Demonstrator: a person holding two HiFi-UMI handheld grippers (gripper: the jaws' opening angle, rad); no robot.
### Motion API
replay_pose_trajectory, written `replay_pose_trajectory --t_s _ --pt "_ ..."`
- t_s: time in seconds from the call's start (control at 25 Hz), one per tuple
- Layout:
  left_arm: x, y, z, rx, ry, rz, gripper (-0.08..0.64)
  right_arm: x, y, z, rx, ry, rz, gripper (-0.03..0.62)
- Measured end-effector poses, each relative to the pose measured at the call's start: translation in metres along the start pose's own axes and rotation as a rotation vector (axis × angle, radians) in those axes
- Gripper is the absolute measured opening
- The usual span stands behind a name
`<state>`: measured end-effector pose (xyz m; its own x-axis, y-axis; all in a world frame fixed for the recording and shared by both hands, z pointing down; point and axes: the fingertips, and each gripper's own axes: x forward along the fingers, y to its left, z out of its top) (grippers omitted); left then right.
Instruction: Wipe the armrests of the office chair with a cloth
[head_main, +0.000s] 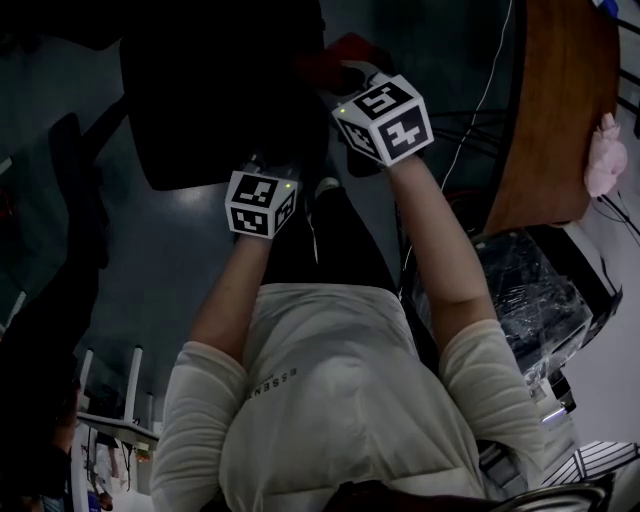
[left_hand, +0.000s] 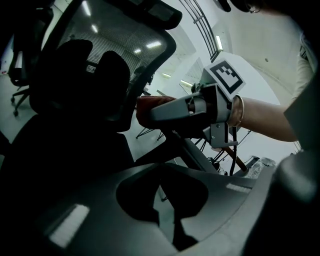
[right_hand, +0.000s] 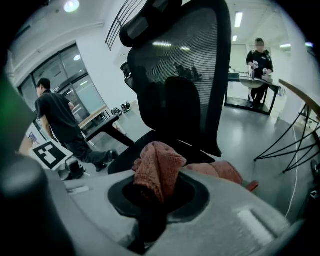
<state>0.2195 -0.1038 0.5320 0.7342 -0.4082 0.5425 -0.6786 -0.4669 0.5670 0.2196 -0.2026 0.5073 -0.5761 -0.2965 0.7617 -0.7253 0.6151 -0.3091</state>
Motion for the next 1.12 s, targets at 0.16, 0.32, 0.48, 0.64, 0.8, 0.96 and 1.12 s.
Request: replay_pose_trajectory --t_s 0.16,0.32,0.48,0.64,0.8,0.96,1.12 --pt "-0.004 -0.002 -0.004 -0.004 -0.012 0.005 0.015 -0.002 0.019 -0.025 -0.025 0.064 0.019 0.049" --pt "-0.013 -0.004 -0.011 -0.005 -0.033 0.022 0.015 -0.007 0.038 -0.047 -0.022 0.080 0.018 0.049" --pt "-0.026 -0.007 -0.018 -0.003 -0.060 0.051 0.015 -0.017 0.054 -0.070 0.016 0.075 0.005 0.049" --pt "-0.044 -0.017 -0.027 -0.007 -0.083 0.077 0.015 -0.029 0.066 -0.092 0.056 0.082 -0.022 0.049" --pt "-0.059 -0.031 -0.044 -0.014 -0.101 0.093 0.015 -0.039 0.080 -0.109 0.047 0.079 -0.042 0.049" --pt "-0.074 -0.046 -0.064 -0.020 -0.111 0.106 0.015 -0.047 0.097 -0.122 0.048 0.056 -0.046 0.049" --pt "-0.085 -0.049 -0.081 -0.022 -0.127 0.119 0.015 -0.048 0.110 -0.139 0.031 0.064 -0.047 0.049"
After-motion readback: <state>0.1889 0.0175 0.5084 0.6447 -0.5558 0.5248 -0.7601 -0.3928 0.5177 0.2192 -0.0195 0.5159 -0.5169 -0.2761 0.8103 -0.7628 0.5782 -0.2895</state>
